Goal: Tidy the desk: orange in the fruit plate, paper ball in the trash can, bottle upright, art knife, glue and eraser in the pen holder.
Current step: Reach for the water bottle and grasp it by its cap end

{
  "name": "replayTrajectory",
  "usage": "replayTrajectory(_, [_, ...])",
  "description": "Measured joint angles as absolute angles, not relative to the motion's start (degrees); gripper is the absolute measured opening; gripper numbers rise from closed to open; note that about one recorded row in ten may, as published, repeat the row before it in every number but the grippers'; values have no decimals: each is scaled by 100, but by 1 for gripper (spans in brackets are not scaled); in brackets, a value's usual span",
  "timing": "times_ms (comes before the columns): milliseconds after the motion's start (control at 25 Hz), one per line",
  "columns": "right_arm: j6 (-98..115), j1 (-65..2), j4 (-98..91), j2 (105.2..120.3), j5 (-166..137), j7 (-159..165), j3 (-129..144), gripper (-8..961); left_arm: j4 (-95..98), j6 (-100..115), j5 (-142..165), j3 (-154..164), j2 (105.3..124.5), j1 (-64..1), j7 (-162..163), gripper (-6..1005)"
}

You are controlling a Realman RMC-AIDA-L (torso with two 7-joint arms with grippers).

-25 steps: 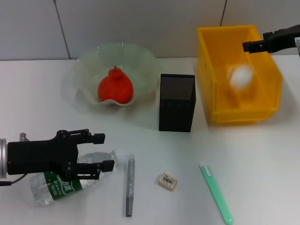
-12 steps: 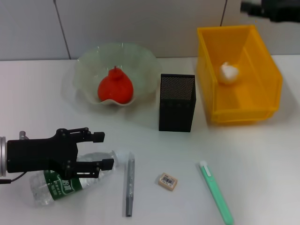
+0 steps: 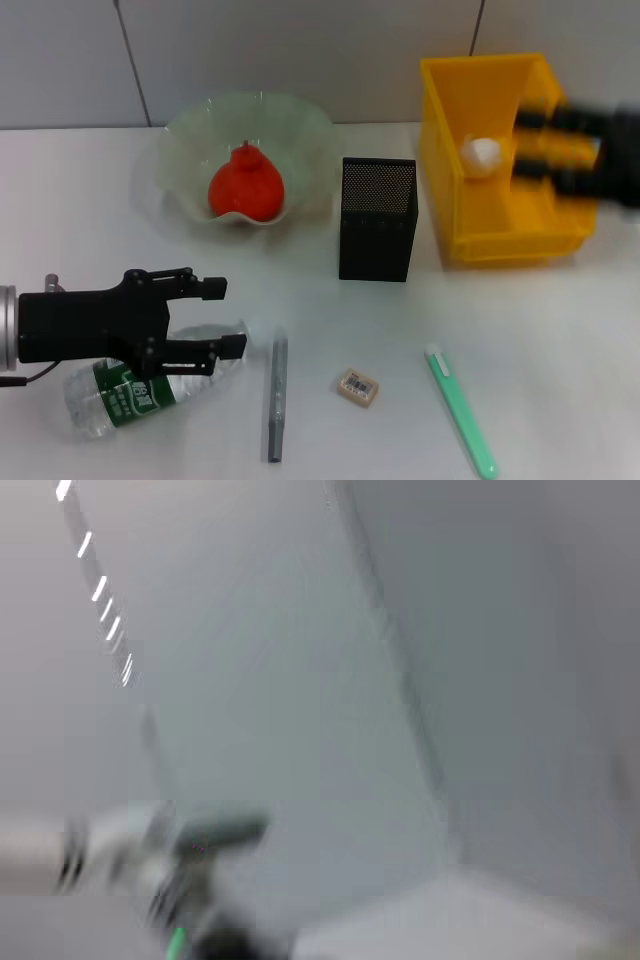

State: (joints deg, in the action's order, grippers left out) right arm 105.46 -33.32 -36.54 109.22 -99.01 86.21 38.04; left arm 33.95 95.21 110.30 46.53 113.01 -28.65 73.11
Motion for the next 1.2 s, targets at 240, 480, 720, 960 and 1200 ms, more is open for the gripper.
replayTrajectory(240, [10554,-3179,-3694,11185,-11201,8128,3806,795,3395,9514,11030,4686,11302,-2938,7417,738])
replayTrajectory(480, [9946,-3024,-3720,11520,-11925,7587,3806,796,3401,9492,11030,4682,11298,-2943,7451,736])
replayTrajectory(720, [9760,-3058,-3768,11671,-12229,7521,3805,796,3402,9412,11168,4659,11285,-2944,7576,733])
replayTrajectory(960, [9750,-3060,-3768,11679,-12217,7514,3793,796,3403,9396,11171,4658,11285,-2944,7580,731])
replayTrajectory(1200, [9734,-3060,-3758,11680,-12217,7513,3746,795,3599,9393,11166,4657,11322,-3018,7773,728])
